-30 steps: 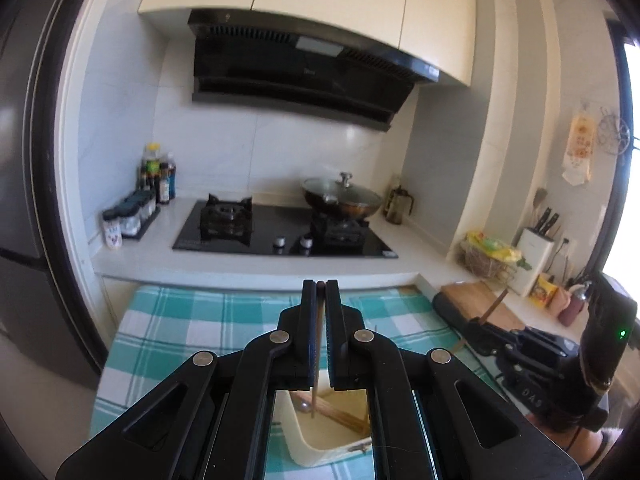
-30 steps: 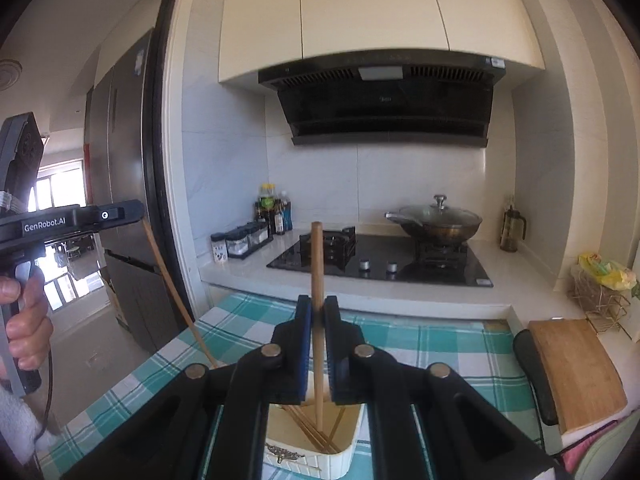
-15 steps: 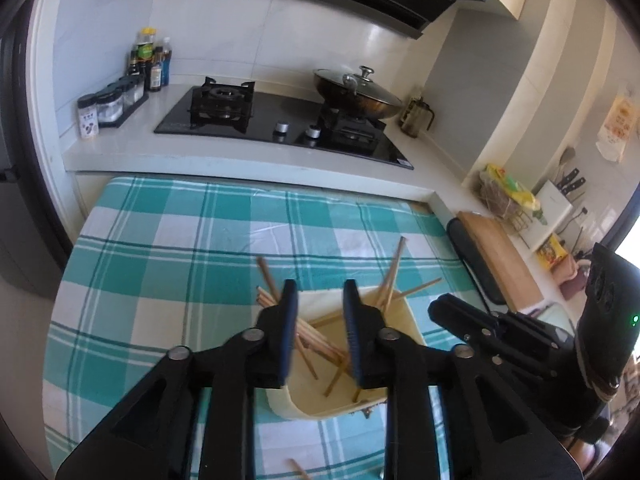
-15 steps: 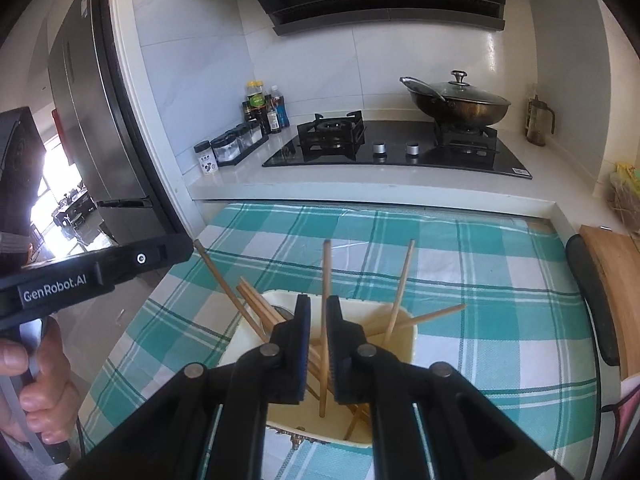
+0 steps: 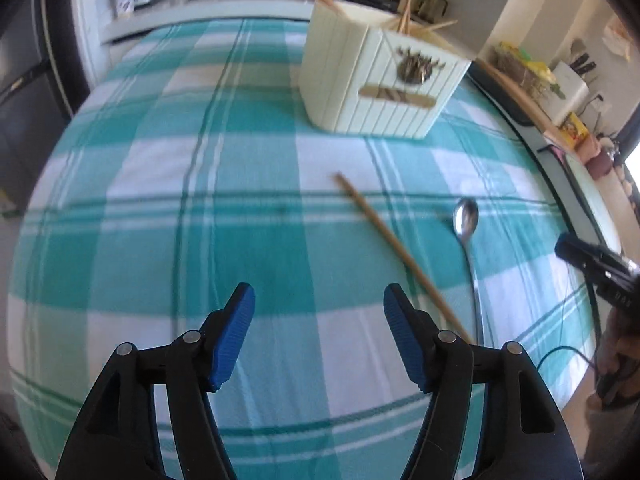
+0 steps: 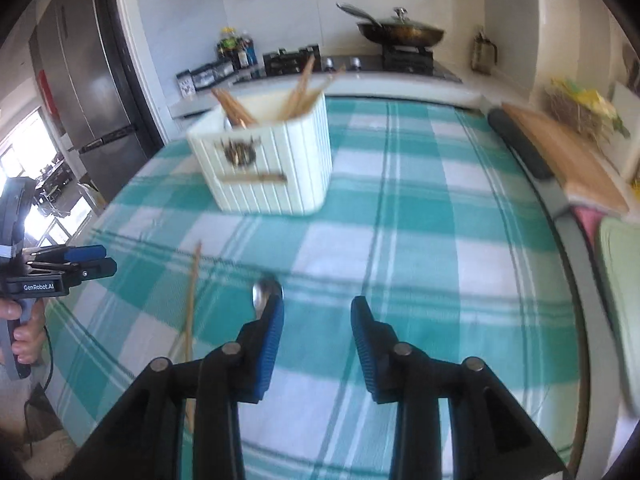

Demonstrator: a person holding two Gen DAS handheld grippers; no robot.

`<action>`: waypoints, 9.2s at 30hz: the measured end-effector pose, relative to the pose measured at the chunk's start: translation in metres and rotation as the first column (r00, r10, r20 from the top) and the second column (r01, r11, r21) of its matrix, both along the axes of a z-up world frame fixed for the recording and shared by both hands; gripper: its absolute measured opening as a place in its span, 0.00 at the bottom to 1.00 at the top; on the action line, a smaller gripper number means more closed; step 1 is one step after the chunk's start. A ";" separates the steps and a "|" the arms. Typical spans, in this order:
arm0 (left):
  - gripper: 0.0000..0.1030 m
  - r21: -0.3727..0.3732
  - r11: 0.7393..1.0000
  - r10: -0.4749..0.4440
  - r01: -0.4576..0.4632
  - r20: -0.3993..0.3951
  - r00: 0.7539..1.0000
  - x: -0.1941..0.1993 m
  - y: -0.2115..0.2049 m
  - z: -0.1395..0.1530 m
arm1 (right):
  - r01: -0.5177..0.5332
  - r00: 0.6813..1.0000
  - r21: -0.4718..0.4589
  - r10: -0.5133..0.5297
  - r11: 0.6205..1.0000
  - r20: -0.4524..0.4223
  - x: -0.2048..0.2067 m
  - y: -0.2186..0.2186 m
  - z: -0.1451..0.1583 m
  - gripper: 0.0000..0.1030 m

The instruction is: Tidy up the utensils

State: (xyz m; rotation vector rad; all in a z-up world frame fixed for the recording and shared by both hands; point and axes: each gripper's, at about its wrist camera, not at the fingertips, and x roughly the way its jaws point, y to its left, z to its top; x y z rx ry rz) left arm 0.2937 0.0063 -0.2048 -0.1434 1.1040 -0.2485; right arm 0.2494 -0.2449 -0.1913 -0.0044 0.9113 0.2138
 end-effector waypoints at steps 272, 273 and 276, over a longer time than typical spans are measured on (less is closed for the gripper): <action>1.00 0.192 0.942 0.144 -0.277 0.514 0.846 -0.071 -0.035 0.206 | 0.139 0.905 -0.058 -0.103 0.989 0.413 -0.074 0.083 0.169 1.00; 1.00 0.191 0.942 0.144 -0.276 0.512 0.847 -0.070 -0.036 0.206 | 0.140 0.905 -0.059 -0.103 0.988 0.413 -0.074 0.083 0.169 1.00; 1.00 0.191 0.943 0.144 -0.274 0.509 0.849 -0.070 -0.035 0.206 | 0.143 0.904 -0.059 -0.106 0.988 0.413 -0.074 0.082 0.169 1.00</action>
